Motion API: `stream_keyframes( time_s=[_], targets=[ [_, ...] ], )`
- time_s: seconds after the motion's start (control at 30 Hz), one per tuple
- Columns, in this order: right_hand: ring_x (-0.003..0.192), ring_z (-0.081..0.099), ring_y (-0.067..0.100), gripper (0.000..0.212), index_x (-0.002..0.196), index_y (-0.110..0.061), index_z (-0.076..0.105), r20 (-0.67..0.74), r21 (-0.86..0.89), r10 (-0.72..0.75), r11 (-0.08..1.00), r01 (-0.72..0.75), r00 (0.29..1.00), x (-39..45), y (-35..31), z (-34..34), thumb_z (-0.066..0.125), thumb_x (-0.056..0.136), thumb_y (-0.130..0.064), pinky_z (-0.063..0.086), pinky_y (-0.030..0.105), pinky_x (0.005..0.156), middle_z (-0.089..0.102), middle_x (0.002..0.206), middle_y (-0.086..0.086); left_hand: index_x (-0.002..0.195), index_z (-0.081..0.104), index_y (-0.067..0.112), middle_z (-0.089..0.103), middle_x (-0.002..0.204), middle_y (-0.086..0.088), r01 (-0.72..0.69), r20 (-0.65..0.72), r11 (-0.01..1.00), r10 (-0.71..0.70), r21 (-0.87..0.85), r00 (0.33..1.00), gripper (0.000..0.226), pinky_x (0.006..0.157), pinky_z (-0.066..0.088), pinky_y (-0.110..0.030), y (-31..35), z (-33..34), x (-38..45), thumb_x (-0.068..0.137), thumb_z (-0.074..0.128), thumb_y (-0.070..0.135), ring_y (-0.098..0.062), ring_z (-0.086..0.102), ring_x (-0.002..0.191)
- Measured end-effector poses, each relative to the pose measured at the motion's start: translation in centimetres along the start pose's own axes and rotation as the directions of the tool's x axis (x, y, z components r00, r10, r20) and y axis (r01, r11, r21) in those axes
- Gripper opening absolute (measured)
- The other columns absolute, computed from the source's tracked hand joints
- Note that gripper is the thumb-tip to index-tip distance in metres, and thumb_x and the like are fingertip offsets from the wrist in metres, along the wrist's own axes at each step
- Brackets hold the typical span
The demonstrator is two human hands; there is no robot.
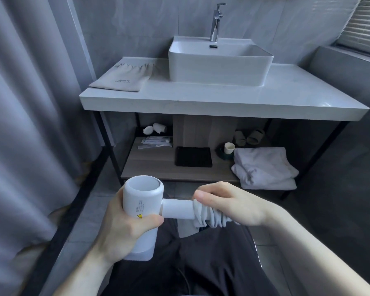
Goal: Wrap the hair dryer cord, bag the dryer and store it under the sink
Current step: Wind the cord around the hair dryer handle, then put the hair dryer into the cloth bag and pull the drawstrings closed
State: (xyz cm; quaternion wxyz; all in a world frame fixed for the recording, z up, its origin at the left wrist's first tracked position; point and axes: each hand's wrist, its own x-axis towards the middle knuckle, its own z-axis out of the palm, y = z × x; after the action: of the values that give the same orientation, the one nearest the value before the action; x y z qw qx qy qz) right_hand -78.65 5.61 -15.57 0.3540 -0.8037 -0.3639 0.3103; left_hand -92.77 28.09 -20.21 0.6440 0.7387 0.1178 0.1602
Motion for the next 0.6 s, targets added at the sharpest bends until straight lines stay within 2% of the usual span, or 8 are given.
stream_keyframes(
  time_s=[0.03, 0.1, 0.2, 0.3, 0.43, 0.5, 0.6],
  targets=[
    [0.067, 0.051, 0.020, 0.058, 0.095, -0.018, 0.071, 0.020, -0.020, 0.016, 1.000, -0.016, 1.000, -0.3, -0.1, -0.1, 0.053, 0.096, -0.073, 0.042, 0.031, 0.057, 0.062, 0.080, 0.020, 0.099, 0.071, 0.014, 0.075, 0.078, 0.001, 0.010, 0.003, 1.000, -0.010, -0.010, 1.000, 0.046, 0.063, 0.055, -0.020, 0.0, 0.0, 0.1, 0.056, 0.085, 0.009, -0.010, 0.069, 0.070],
    [0.067, 0.059, 0.015, 0.046, 0.098, -0.025, 0.072, 0.046, -0.035, 0.041, 0.999, -0.039, 0.998, -0.6, -0.3, -0.1, 0.069, 0.087, -0.070, 0.049, 0.034, 0.063, 0.071, 0.081, 0.013, 0.097, 0.071, 0.011, 0.074, 0.076, -0.001, 0.027, 0.028, 0.999, -0.027, -0.021, 0.999, 0.043, 0.062, 0.054, -0.020, -0.1, 0.1, 0.5, 0.056, 0.085, 0.011, -0.014, 0.069, 0.069],
    [0.065, 0.067, 0.030, 0.044, 0.098, -0.025, 0.072, 0.055, -0.069, 0.110, 0.992, -0.106, 0.992, -0.6, -0.6, 0.1, 0.081, 0.078, -0.063, 0.055, 0.048, 0.059, 0.078, 0.088, 0.016, 0.095, 0.070, 0.006, 0.074, 0.080, -0.014, 0.036, 0.091, 0.999, -0.036, -0.004, 0.995, 0.045, 0.065, 0.055, -0.025, -0.2, 0.6, 1.6, 0.054, 0.086, 0.017, -0.024, 0.070, 0.072],
    [0.060, 0.065, 0.034, 0.027, 0.093, -0.024, 0.071, 0.006, -0.069, 0.140, 0.988, -0.139, 0.990, -0.2, -0.3, 0.1, 0.079, 0.082, -0.047, 0.050, 0.048, 0.050, 0.077, 0.084, 0.017, 0.093, 0.069, 0.007, 0.071, 0.075, -0.005, 0.051, 0.157, 0.999, -0.050, -0.004, 0.986, 0.040, 0.065, 0.053, -0.027, 0.4, 1.0, 3.6, 0.056, 0.084, 0.011, -0.018, 0.067, 0.071],
    [0.060, 0.064, 0.020, 0.019, 0.088, -0.013, 0.071, -0.106, 0.070, 0.131, 0.990, -0.124, 0.986, 1.1, 0.8, -0.5, 0.077, 0.085, -0.031, 0.050, 0.039, 0.057, 0.075, 0.079, 0.019, 0.097, 0.067, 0.012, 0.069, 0.077, 0.002, 0.078, 0.291, 0.994, -0.096, 0.073, 0.952, 0.041, 0.066, 0.053, -0.024, 1.6, 0.9, 8.1, 0.061, 0.086, 0.006, -0.013, 0.065, 0.072],
    [0.060, 0.062, 0.016, 0.019, 0.087, -0.010, 0.070, -0.157, 0.135, 0.142, 0.983, -0.121, 0.977, 2.0, 1.5, -0.8, 0.078, 0.085, -0.027, 0.049, 0.031, 0.055, 0.071, 0.070, 0.010, 0.109, 0.066, 0.016, 0.069, 0.084, 0.005, 0.073, 0.347, 0.989, -0.113, 0.127, 0.931, 0.052, 0.072, 0.054, -0.026, 2.1, 1.0, 10.7, 0.063, 0.090, 0.010, -0.012, 0.066, 0.078],
    [0.057, 0.058, 0.014, 0.017, 0.085, -0.011, 0.069, -0.228, 0.206, 0.162, 0.972, -0.115, 0.960, 3.5, 2.4, -1.5, 0.078, 0.085, -0.024, 0.045, 0.028, 0.053, 0.064, 0.065, -0.001, 0.123, 0.063, 0.026, 0.071, 0.102, 0.006, 0.038, 0.407, 0.972, -0.132, 0.231, 0.904, 0.069, 0.084, 0.057, -0.032, 2.6, 1.0, 14.6, 0.062, 0.096, 0.025, -0.011, 0.070, 0.092]
  ],
)
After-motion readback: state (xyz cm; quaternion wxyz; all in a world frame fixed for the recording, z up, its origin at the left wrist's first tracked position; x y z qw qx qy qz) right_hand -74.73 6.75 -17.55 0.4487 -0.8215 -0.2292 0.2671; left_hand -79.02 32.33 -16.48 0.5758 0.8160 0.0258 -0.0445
